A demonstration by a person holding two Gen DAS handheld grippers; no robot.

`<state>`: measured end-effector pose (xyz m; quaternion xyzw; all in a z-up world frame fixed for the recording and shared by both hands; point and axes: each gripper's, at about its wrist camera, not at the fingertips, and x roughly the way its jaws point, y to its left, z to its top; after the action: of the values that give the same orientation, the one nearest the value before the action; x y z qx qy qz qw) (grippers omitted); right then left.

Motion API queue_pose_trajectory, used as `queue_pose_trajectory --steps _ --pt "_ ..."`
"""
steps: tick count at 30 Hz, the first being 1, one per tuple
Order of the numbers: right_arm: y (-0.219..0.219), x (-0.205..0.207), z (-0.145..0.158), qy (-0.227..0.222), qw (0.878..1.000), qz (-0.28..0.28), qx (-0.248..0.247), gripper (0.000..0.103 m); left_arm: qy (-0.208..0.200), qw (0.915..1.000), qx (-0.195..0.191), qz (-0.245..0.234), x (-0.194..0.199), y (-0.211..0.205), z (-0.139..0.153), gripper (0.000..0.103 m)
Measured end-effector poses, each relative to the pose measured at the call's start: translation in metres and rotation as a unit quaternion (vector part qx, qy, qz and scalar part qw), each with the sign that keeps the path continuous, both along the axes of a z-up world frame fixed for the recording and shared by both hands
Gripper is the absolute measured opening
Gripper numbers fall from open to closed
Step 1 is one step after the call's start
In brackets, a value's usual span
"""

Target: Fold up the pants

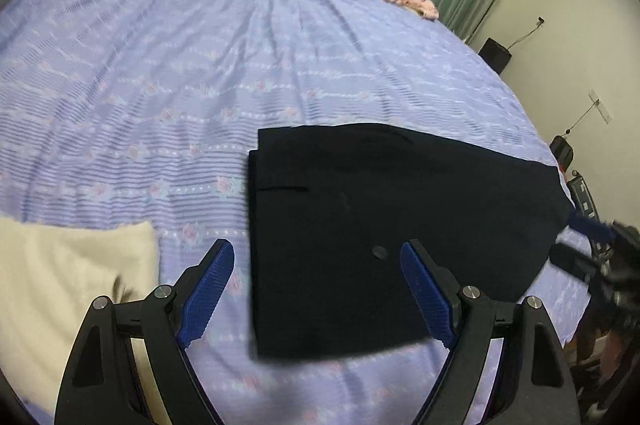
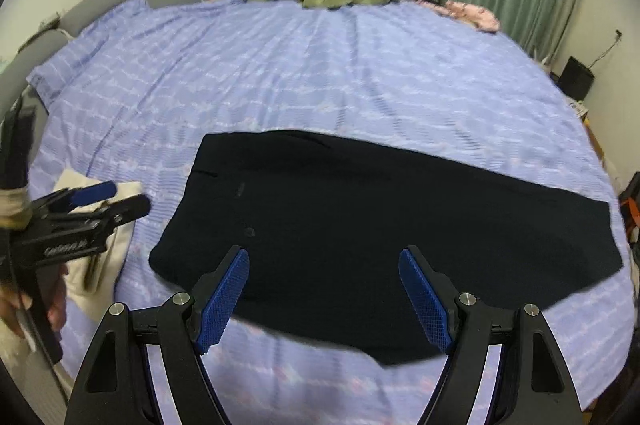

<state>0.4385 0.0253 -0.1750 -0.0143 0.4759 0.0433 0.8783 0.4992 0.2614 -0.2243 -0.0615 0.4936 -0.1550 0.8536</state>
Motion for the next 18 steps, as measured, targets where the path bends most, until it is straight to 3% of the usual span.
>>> queue_pose_trajectory --steps 3,8,13,18 --pt "0.018 0.027 -0.024 0.020 1.000 0.000 0.012 0.078 0.037 0.9981 -0.049 0.010 0.034 0.014 -0.028 0.085" --pt "0.033 0.058 -0.057 0.045 0.999 -0.009 0.029 0.078 0.083 0.9921 -0.091 0.021 0.079 0.027 -0.072 0.081" --pt "0.039 0.077 -0.081 0.052 0.997 -0.032 0.040 0.078 0.107 0.9903 -0.087 0.015 0.102 0.023 -0.099 0.078" --pt "0.040 0.084 -0.099 0.071 0.996 -0.041 0.047 0.078 0.121 0.9886 -0.087 0.017 0.115 0.018 -0.121 0.081"
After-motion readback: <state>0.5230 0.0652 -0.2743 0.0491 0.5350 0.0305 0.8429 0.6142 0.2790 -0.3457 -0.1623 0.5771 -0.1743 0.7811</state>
